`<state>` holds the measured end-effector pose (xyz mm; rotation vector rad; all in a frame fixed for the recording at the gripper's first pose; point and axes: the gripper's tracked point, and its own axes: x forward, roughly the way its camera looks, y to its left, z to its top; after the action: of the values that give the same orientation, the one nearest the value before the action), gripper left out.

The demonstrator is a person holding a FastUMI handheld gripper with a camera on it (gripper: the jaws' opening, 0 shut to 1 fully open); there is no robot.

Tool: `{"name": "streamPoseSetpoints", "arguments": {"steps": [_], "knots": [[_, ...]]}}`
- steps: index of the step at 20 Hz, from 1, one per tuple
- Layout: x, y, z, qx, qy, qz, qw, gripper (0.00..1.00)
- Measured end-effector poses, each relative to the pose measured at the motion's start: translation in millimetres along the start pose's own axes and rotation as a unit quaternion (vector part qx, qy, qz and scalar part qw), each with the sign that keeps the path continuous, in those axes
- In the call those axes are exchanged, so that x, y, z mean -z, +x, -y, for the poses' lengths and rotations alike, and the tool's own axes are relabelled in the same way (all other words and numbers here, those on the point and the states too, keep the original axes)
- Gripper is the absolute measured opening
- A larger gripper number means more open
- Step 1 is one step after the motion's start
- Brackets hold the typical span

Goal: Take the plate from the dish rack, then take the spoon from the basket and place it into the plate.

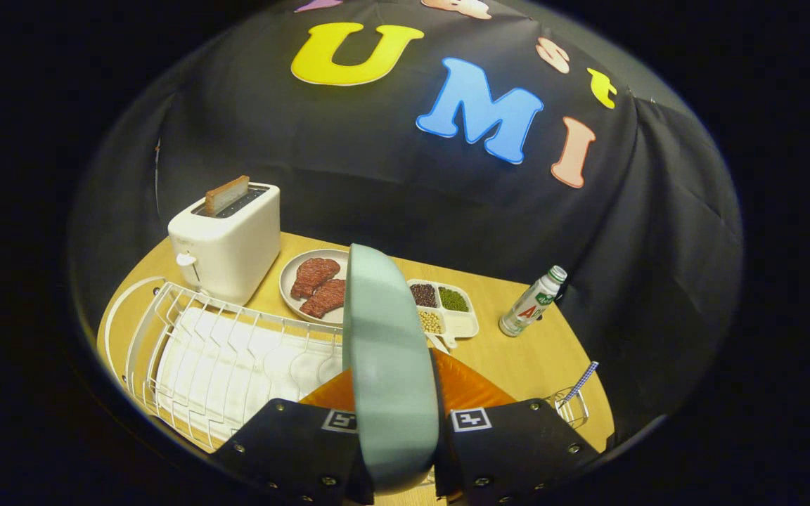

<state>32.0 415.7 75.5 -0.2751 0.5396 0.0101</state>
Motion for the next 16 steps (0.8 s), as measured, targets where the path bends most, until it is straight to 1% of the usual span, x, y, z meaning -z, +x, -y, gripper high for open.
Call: {"name": "streamPoseSetpoints", "arguments": {"steps": [3, 7, 12, 16], "knots": [[-5, -28, 8, 0.018, -0.042, 0.018, 0.999, 0.31], [9, -71, 26, 0.039, -0.053, 0.032, 0.997, 0.31], [43, -125, 37, 0.038, -0.044, 0.027, 0.998, 0.31], [77, -151, 42, 0.032, -0.053, 0.018, 0.998, 0.31]]}}
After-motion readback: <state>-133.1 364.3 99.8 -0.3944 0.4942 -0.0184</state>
